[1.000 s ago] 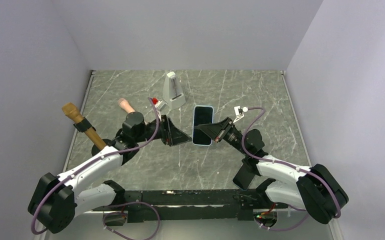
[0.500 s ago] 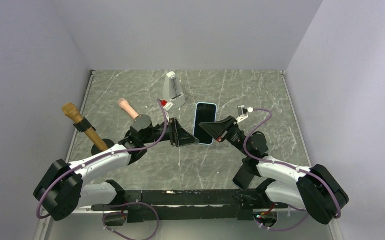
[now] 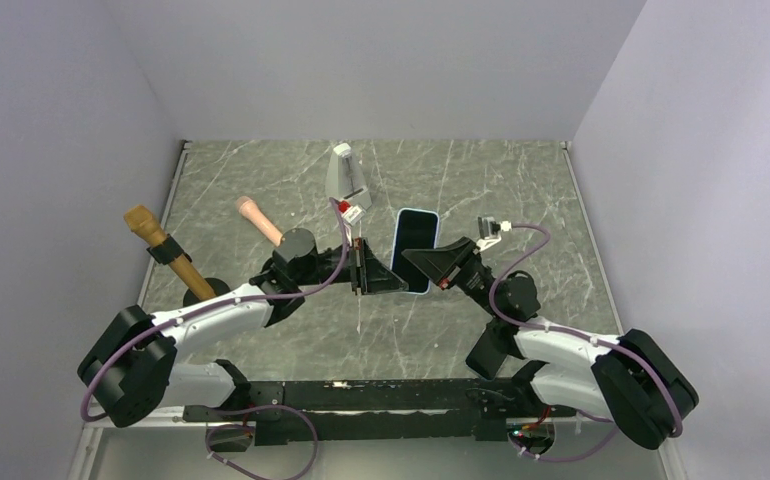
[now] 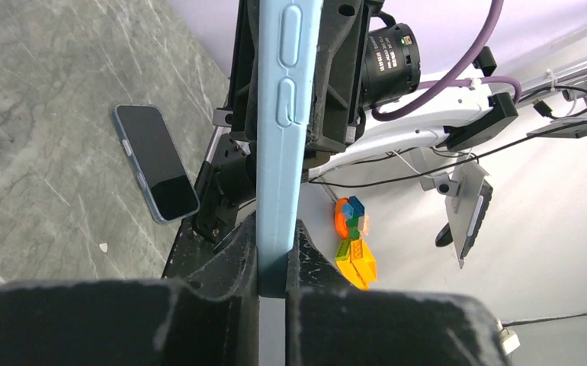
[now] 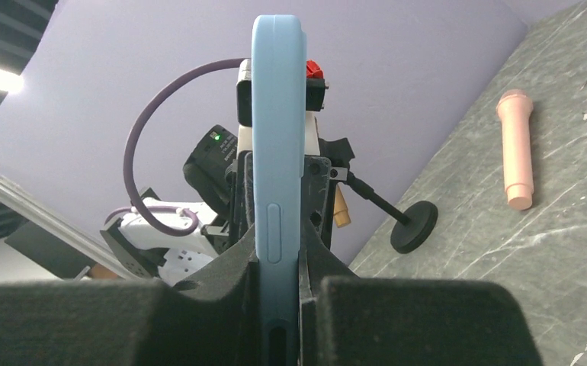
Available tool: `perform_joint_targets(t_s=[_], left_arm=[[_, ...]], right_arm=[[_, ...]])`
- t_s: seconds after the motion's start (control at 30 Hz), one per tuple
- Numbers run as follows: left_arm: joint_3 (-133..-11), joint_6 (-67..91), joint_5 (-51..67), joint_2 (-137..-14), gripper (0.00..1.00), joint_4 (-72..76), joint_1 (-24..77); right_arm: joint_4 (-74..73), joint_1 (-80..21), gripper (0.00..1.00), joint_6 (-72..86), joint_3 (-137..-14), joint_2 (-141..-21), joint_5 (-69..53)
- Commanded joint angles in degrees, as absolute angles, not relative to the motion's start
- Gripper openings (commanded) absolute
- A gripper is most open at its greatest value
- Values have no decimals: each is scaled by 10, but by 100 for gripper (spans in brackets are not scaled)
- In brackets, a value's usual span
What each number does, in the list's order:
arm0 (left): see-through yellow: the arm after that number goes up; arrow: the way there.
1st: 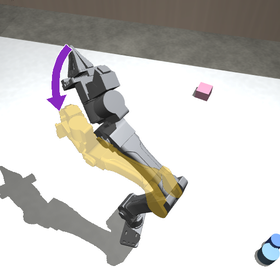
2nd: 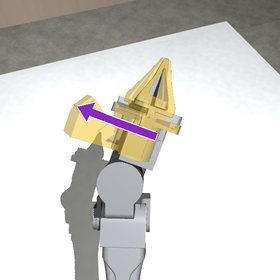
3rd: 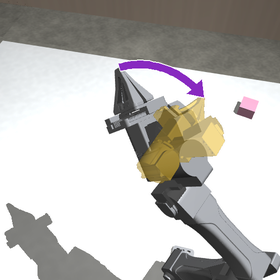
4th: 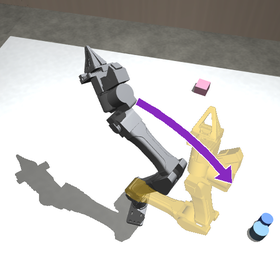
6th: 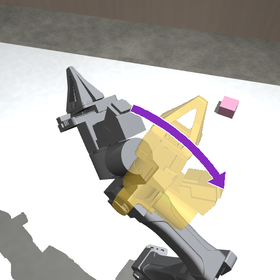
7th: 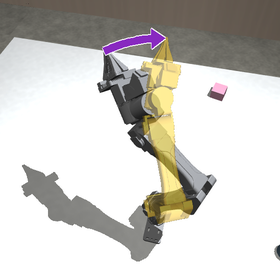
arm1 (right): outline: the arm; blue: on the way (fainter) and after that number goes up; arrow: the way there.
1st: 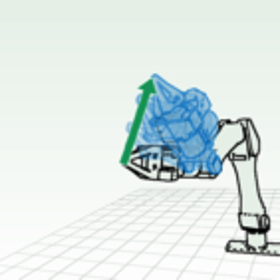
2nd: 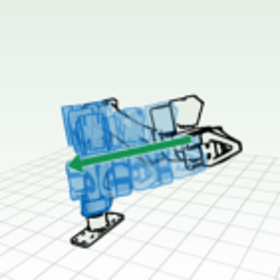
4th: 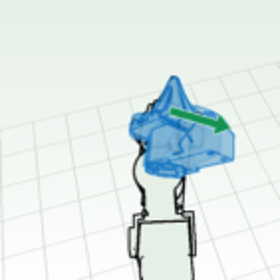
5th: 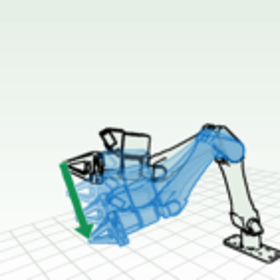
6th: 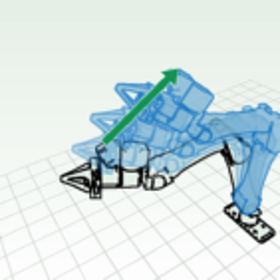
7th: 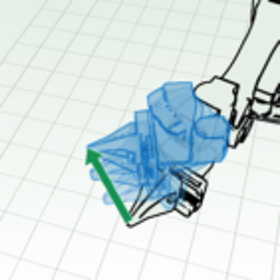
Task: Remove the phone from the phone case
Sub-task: Remove the phone case from the phone.
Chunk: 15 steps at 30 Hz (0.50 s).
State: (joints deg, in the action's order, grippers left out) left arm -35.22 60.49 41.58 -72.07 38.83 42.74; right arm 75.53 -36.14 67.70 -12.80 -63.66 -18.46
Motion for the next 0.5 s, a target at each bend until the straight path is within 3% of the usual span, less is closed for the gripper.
perform_joint_targets(t_s=[0.0, 0.07, 0.17, 0.33, 0.47], left_arm=[[-391, 604, 406, -717, 0, 375, 429], [-400, 580, 398, -708, 0, 332, 430], [-399, 541, 383, -676, 0, 282, 429], [-361, 547, 377, -630, 0, 307, 429], [-350, 561, 397, -607, 0, 314, 429]], right_arm=[[804, -374, 5, 671, -124, -599, -185], [661, -368, 28, 649, -140, -561, -188], [438, -365, 47, 586, -191, -498, -169], [374, -340, 93, 517, -208, -423, -227], [308, -294, 92, 506, -258, -434, -300]])
